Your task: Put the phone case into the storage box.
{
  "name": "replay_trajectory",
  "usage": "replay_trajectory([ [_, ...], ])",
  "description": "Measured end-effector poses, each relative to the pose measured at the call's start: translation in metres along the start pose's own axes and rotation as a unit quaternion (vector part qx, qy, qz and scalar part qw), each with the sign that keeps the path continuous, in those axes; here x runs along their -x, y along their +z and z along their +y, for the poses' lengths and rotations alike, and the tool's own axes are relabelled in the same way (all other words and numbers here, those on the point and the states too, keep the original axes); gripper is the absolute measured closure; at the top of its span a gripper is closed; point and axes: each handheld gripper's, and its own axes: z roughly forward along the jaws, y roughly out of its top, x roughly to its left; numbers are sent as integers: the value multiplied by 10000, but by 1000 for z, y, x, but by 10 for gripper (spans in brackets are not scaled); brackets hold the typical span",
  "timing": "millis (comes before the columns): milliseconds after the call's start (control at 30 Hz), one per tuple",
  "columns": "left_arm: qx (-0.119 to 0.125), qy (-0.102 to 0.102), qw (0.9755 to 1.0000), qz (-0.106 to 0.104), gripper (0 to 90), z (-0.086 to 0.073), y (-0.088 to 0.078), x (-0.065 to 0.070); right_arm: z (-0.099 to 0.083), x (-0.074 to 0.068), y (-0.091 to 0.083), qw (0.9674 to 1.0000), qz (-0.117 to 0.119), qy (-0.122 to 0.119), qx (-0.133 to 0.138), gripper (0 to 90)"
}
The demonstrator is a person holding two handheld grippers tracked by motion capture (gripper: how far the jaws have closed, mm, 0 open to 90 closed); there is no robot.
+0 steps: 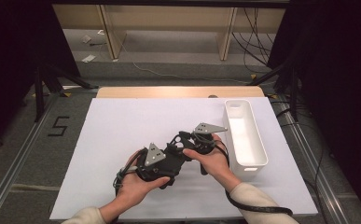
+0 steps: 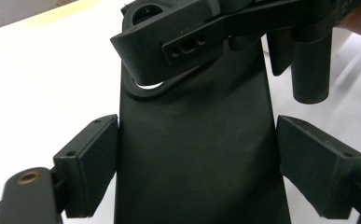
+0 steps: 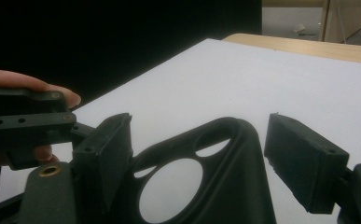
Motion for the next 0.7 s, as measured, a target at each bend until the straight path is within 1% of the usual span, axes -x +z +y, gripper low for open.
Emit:
replay_trajectory([
  [167,7,2,10000,-2,155,0,0,0,0,1,0,10000,-10,65,10,250],
  [433,18,4,10000,12,155,0,-1,0,0,2,1,9999,-44,104,-2,255],
  [700,43,-10,10000,24,154,0,-1,-1,1,1,2,9999,41,114,4,332],
])
